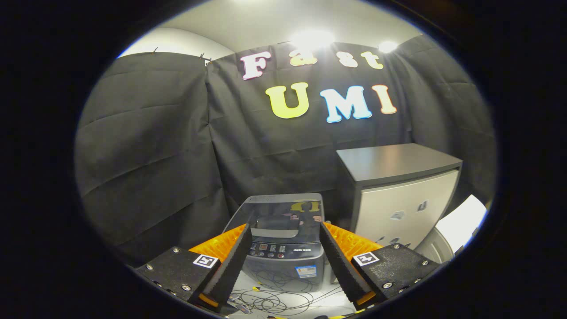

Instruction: Put the clothes into the washing machine and then close the washing machine lid.

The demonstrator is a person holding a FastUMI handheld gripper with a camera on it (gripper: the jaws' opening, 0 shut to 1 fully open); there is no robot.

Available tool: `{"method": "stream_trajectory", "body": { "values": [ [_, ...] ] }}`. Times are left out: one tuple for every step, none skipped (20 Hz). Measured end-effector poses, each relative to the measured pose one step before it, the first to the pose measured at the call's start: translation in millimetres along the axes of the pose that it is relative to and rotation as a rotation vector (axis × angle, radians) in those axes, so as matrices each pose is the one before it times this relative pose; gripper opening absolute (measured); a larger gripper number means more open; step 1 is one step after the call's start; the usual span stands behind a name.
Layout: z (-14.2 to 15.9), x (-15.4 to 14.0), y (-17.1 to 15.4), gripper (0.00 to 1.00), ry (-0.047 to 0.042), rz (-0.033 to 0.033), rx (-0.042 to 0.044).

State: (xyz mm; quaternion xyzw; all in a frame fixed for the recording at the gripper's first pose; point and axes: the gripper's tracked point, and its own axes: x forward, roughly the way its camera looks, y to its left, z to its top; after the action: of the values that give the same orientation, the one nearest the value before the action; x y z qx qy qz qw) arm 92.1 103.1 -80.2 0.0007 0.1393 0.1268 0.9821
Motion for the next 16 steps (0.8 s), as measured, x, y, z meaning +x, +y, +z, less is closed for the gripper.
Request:
{"method": "stream_trajectory", "body": {
  "values": [
    [3.05,-15.48,-5.13,0.95,-0.01180,-0.01034,-0.01872],
    [4.38,-14.93,-3.55,0.95,-0.01437,-0.00723,-0.01888],
    [5.29,-14.03,-2.72,0.95,-0.01324,-0.00759,-0.01741],
    [4.75,-11.77,-2.79,0.95,-0.01270,-0.00837,-0.01376],
    [4.40,-11.36,1.10,0.95,-0.01042,0.00468,-0.00744],
    [3.38,-10.22,1.47,0.95,-0.00946,0.00168,-0.00120],
    [4.02,-9.63,0.34,0.95,-0.01126,-0.00223,-0.00312],
    [2.92,-12.67,-7.11,0.95,-0.01047,-0.00760,-0.00421],
    [1.27,-8.75,1.25,0.95,-0.00523,-0.00999,-0.00809],
    [2.46,-7.56,-0.28,0.95,-0.00562,-0.01189,-0.01083],
    [1.65,-8.08,1.96,0.95,-0.00346,-0.00626,-0.00764],
    [2.08,-8.00,1.79,0.95,-0.00543,-0.00112,-0.00549],
    [2.77,-7.31,3.00,0.95,-0.00921,0.00185,-0.00496],
    [0.89,-7.96,1.38,0.95,-0.00792,0.00027,-0.00385],
    [0.50,-6.50,1.31,0.95,-0.00335,0.00290,-0.00448],
    [-1.52,-6.62,0.20,0.95,-0.00013,0.00088,-0.00482]
  ]
}}
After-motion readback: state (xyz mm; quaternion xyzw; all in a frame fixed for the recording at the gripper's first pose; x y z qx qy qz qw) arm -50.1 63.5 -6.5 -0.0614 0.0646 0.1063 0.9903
